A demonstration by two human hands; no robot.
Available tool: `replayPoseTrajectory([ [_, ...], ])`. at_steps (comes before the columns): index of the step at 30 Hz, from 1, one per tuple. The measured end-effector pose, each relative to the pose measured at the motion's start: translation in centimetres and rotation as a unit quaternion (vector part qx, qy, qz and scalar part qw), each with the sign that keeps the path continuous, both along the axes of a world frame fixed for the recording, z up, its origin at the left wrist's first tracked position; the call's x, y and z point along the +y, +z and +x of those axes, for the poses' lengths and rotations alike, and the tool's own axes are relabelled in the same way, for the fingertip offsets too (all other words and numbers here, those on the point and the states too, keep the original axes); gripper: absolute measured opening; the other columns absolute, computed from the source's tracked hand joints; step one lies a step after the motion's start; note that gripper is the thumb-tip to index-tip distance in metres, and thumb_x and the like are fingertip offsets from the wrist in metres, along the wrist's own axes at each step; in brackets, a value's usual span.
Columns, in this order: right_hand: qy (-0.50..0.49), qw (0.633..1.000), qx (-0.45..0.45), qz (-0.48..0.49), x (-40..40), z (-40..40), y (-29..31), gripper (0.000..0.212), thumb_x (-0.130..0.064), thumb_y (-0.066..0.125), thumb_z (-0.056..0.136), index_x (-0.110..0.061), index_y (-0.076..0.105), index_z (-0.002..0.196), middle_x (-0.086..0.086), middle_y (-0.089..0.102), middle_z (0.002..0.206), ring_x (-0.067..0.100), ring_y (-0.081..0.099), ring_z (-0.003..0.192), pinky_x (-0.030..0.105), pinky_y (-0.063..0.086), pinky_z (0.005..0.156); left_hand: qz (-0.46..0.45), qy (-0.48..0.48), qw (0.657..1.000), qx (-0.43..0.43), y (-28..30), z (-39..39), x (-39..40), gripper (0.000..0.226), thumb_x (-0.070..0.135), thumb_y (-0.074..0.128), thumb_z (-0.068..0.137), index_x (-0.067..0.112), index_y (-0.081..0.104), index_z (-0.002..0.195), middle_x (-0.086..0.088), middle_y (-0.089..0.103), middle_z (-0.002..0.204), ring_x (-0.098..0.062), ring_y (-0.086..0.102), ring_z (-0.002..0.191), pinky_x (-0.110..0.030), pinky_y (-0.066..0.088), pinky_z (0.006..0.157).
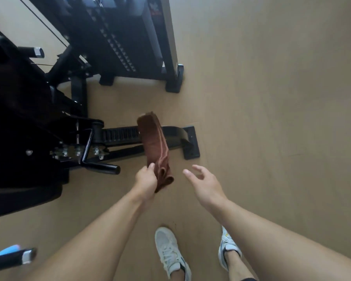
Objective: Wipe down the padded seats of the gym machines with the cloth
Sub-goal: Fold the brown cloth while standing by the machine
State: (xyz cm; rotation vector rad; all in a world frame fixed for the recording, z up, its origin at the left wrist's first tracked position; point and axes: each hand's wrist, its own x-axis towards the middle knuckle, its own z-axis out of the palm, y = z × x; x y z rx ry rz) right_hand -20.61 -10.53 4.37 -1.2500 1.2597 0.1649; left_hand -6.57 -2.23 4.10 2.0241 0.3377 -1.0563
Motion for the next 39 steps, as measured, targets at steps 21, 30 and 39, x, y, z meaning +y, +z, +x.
replayPoseTrajectory([
  [21, 0.048, 0.981, 0.013, -0.189, 13.1, -20.1, 31.6, 0.023, -0.047, 0.067, 0.084, -0.027, 0.071, 0.096, -0.008, 0.068, 0.096, 0.017, 0.066, 0.089, 0.036, 0.054, 0.078, -0.189, -0.290, 0.921, 0.178, 32.1, -18.5, 11.3, 0.058, 0.049, 0.079, 0.079, 0.019, 0.062, 0.124, -0.004, 0.076, 0.115, -0.021, 0.070, 0.111, -0.041, 0.053, 0.101],
  [30, -0.033, 0.988, -0.126, -0.080, 20.5, -26.7, 35.0, 0.026, -0.027, 0.078, 0.088, -0.019, 0.061, 0.105, 0.005, 0.076, 0.102, 0.018, 0.075, 0.094, 0.036, 0.061, 0.082, -0.200, -0.244, 0.948, 0.035, 35.9, -25.2, 18.8, 0.023, 0.018, 0.057, 0.100, 0.008, 0.070, 0.116, -0.016, 0.075, 0.103, -0.031, 0.071, 0.100, -0.043, 0.060, 0.089],
  [39, 0.022, 0.982, -0.187, -0.018, 27.9, -25.1, 37.4, 0.024, -0.026, 0.055, 0.104, -0.025, 0.061, 0.127, -0.002, 0.075, 0.103, 0.010, 0.074, 0.091, 0.019, 0.056, 0.063, -0.202, -0.152, 0.968, -0.005, 37.7, -26.0, 29.0, 0.015, 0.030, 0.066, 0.095, 0.020, 0.074, 0.103, -0.005, 0.078, 0.096, -0.021, 0.072, 0.096, -0.038, 0.059, 0.087],
])
